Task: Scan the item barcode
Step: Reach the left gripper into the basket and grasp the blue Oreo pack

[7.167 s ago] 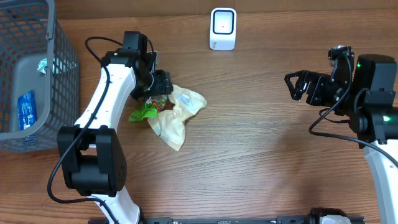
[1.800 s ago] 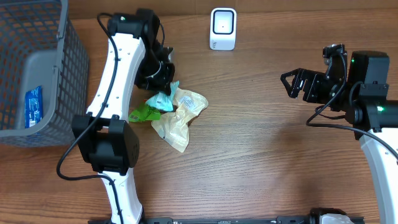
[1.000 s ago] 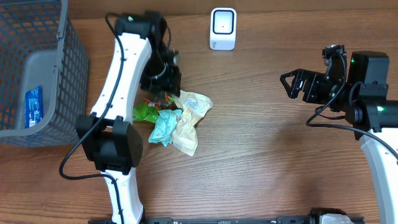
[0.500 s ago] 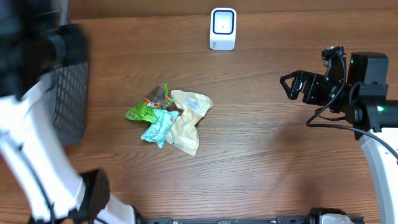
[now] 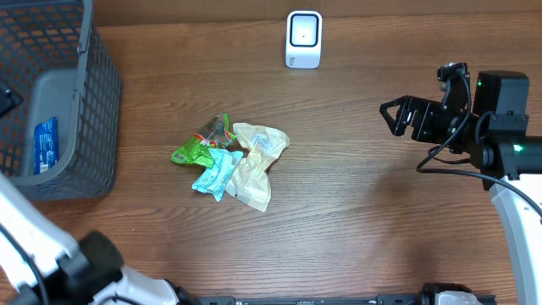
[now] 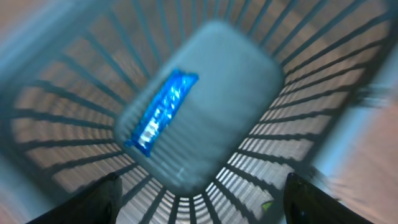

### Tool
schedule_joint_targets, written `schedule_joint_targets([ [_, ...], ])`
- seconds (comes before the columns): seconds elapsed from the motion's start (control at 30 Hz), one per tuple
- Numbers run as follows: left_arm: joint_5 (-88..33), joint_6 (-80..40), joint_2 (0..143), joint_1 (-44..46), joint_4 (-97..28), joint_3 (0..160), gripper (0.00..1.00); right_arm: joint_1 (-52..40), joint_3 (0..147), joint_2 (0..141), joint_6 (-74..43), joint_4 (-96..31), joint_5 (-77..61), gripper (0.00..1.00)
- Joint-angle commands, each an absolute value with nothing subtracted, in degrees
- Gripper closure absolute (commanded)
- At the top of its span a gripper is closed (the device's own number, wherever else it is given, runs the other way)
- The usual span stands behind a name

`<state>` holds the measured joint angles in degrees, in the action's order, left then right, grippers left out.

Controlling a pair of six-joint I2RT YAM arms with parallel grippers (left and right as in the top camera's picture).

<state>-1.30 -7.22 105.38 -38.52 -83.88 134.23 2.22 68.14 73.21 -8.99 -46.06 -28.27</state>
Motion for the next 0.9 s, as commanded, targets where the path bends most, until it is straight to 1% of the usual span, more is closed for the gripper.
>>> schedule_joint_targets([
  [0.0,-1.37,-7.94,113.75,-38.98,-82.85,132.97,0.28,2.33,68.53,72.99,-9.02,-45.71,-28.82,0.00],
  [0.23,6.50,-6.85,125.19,-39.09,-79.77,132.97,0.28,2.33,68.53,72.99,-9.02,-45.65,-28.80,0.00],
  [0.33,13.02,-5.54,131.63,-39.09,-78.37,132.94,0.28,2.33,68.53,72.99,-9.02,-45.58,-28.80,0.00],
  [0.5,14.15,-1.39,137.16,-39.09,-77.45,132.94,0.28,2.33,68.53,72.99,-9.02,-45.84,-28.80,0.00],
  [0.67,14.20,1.06,142.02,-39.09,-76.40,132.94,0.30,2.31,68.53,72.99,-9.02,-46.00,-28.77,0.00],
  [0.83,14.15,1.15,144.29,-39.09,-75.40,132.90,0.34,2.33,68.53,72.99,-9.02,-45.98,-28.77,0.00],
  [0.87,14.13,1.15,144.57,-39.09,-75.22,132.90,0.41,2.33,68.53,72.99,-9.02,-45.98,-28.80,0.00],
])
